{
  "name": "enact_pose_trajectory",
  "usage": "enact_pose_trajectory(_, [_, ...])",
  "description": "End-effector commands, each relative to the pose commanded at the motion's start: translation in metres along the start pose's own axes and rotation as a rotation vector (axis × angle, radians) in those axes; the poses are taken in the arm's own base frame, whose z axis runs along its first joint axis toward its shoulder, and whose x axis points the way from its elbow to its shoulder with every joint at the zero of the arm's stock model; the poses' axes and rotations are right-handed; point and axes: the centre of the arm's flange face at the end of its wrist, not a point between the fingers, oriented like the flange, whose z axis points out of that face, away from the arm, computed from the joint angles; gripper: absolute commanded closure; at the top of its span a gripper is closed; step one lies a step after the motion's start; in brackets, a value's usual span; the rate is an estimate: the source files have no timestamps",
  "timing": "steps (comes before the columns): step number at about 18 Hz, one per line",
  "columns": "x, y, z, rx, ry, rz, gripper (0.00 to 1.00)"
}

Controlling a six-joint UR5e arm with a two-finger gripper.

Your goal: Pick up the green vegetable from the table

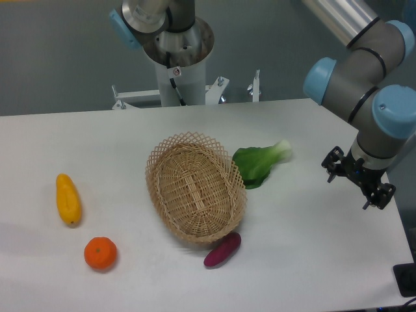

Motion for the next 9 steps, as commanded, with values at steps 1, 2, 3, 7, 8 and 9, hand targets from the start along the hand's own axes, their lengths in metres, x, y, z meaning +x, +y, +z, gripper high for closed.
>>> enact_pose_trajectory(1, [0.0000, 0.0005, 0.0005, 0.006, 0.000, -0.018, 0.00])
enact_pose_trajectory(2, [0.0001, -0.0012, 0.0004, 0.012, -0.001, -0.035, 0.00])
enact_pose_trajectory(3, [-0.0003, -0.0014, -0.0003, 0.014, -0.003, -0.041, 0.00])
enact_pose_trajectory(7, [0.0000, -0.0010, 0.0006, 0.011, -0.004, -0.044, 0.00])
enact_pose_trajectory(8, [0.0000, -0.0010, 0.0006, 0.011, -0.004, -0.043, 0.00])
enact_pose_trajectory(9, [0.0000, -0.0010, 0.0006, 0.011, -0.004, -0.043, 0.00])
